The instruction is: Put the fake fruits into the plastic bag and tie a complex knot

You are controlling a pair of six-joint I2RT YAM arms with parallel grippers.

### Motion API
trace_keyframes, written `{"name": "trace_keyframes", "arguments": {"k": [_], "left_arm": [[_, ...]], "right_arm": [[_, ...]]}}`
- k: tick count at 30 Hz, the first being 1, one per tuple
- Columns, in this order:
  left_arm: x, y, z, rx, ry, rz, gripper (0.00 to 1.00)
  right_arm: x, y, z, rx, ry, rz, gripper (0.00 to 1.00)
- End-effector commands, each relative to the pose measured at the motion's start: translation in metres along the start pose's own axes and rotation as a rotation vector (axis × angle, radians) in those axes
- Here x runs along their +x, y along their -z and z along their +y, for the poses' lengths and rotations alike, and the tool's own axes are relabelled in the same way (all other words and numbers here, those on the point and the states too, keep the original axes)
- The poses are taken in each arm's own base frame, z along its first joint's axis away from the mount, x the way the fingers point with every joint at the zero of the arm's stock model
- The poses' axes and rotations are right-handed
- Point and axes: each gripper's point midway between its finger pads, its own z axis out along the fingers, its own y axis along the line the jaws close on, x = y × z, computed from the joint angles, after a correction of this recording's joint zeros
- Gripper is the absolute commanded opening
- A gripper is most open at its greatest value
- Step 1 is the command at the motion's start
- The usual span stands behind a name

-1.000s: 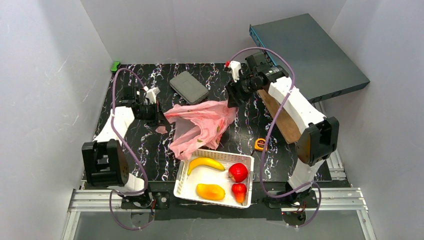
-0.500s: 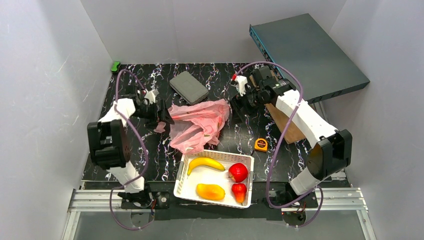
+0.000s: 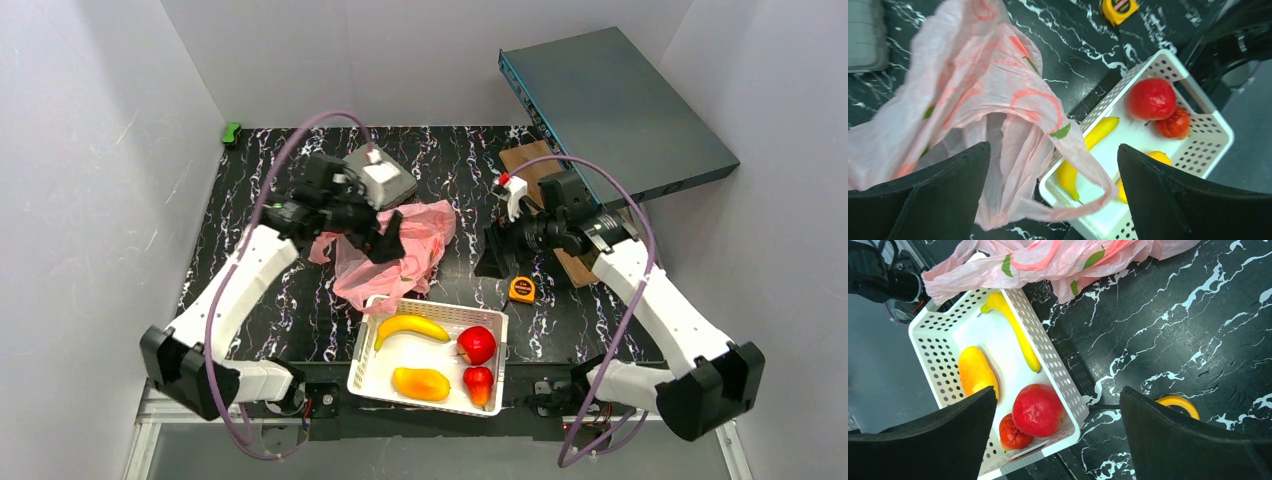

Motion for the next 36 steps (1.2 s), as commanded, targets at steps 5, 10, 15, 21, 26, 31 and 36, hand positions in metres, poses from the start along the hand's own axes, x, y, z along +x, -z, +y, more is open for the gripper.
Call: {"name": "trace_keyframes", "arguments": {"k": [5, 10, 15, 21, 26, 31, 36], "left_arm": [[0.071, -0.075, 0.019, -0.251, -0.052, 0.282, 0.98], [0.108, -0.105, 0.057, -0.407, 0.028, 0.434, 0.98], [0.123, -0.136, 0.052, -0.320, 0.176, 0.485, 0.57], [0.073, -0.130, 0.029, 0.017, 0.400, 0.313, 0.07], [0.006, -0.091, 0.014, 0.248, 0.459, 0.090, 0.00], [-0.023, -0.063, -0.014, 0.380, 0.467, 0.029, 0.00], [-0.030, -0.050, -0.021, 0.371, 0.445, -0.006, 0.00]], "right_arm": [[-0.002, 0.021, 0.010, 0.038, 0.020, -0.137, 0.98], [0.006, 0.026, 0.010, 0.057, 0.014, -0.157, 0.98], [0.011, 0.030, 0.011, 0.069, 0.035, -0.170, 0.98], [0.002, 0.029, 0.015, 0.040, 0.065, -0.199, 0.98], [-0.015, 0.020, 0.019, -0.007, 0.091, -0.223, 0.98], [-0.048, 0.007, 0.030, -0.056, 0.151, -0.265, 0.98], [-0.076, -0.006, 0.047, -0.113, 0.161, -0.288, 0.98]]}}
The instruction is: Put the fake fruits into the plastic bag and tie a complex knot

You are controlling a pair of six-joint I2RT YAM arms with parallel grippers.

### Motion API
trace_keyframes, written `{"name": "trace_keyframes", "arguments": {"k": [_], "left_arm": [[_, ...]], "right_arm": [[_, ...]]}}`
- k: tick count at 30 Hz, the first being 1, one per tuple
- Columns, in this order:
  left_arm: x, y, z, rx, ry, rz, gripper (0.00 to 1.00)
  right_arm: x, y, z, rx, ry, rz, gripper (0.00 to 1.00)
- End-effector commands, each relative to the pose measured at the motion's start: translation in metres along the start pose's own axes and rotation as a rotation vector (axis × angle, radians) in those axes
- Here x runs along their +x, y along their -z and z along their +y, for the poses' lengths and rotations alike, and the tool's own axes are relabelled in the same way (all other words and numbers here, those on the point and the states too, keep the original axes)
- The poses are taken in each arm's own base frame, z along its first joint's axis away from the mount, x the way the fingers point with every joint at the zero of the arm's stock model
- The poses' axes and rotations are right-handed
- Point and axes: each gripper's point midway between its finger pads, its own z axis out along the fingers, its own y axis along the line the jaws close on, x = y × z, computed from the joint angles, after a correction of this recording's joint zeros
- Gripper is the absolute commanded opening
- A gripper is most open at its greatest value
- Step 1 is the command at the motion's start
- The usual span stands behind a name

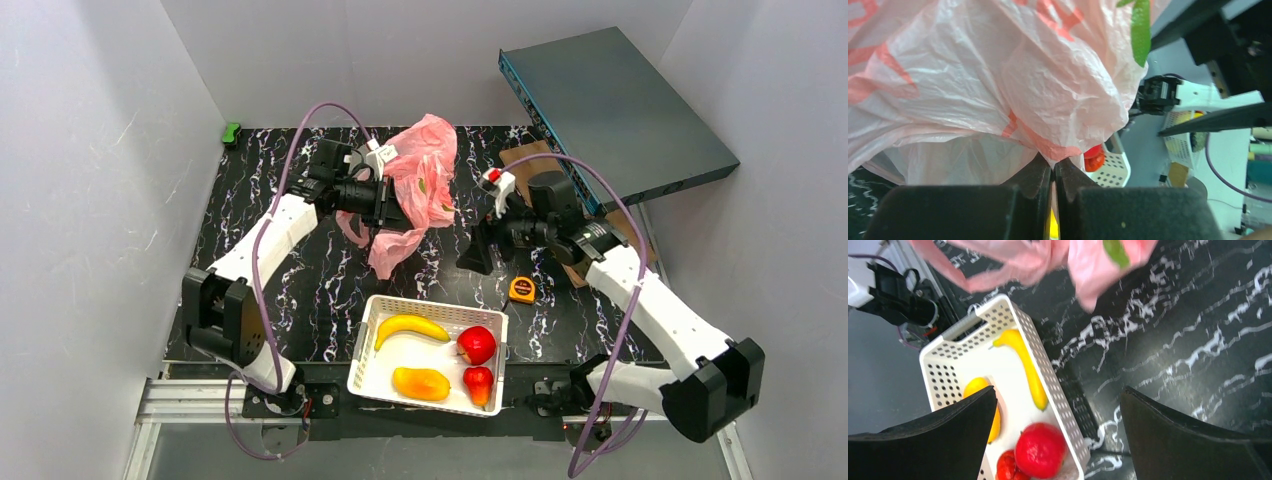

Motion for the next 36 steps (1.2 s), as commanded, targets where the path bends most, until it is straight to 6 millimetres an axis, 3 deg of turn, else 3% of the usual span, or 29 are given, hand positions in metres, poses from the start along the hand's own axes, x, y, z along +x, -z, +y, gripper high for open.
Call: {"name": "trace_keyframes", "arguments": {"k": [1, 7, 18, 20, 25, 26, 28, 31, 34, 36], "left_arm": [[0.000, 0.017, -0.040, 0.110, -0.032, -0.016, 0.00], [0.006, 0.024, -0.051, 0.134, -0.067, -0.025, 0.00], [0.022, 0.026, -0.056, 0.128, -0.151, 0.014, 0.00], [0.023, 0.027, -0.057, 0.130, -0.169, 0.023, 0.00], [0.012, 0.037, -0.052, 0.106, -0.185, 0.008, 0.00], [0.008, 0.041, -0.049, 0.103, -0.173, -0.004, 0.00], [0.001, 0.051, -0.040, 0.098, -0.160, -0.023, 0.03], [-0.002, 0.070, -0.030, 0.050, -0.208, -0.021, 0.51], [0.010, 0.087, -0.036, 0.000, -0.302, -0.015, 0.95], [0.018, 0.096, -0.044, -0.024, -0.365, -0.034, 0.98]], "right_arm": [[-0.060, -0.006, 0.022, -0.072, 0.066, -0.147, 0.98], [-0.071, -0.021, 0.018, -0.072, 0.010, -0.171, 0.90], [-0.091, -0.033, 0.019, -0.090, 0.007, -0.185, 0.80], [-0.090, -0.035, 0.017, -0.087, 0.006, -0.178, 0.65], [-0.070, -0.040, 0.008, -0.056, 0.006, -0.132, 0.07], [-0.067, -0.040, 0.007, -0.048, 0.007, -0.126, 0.01], [-0.064, -0.039, 0.006, -0.039, 0.006, -0.122, 0.01], [-0.066, -0.038, 0.004, -0.024, -0.008, -0.132, 0.01], [-0.067, -0.040, 0.002, -0.013, -0.050, -0.141, 0.01], [-0.067, -0.043, -0.001, 0.000, -0.093, -0.138, 0.01]]}}
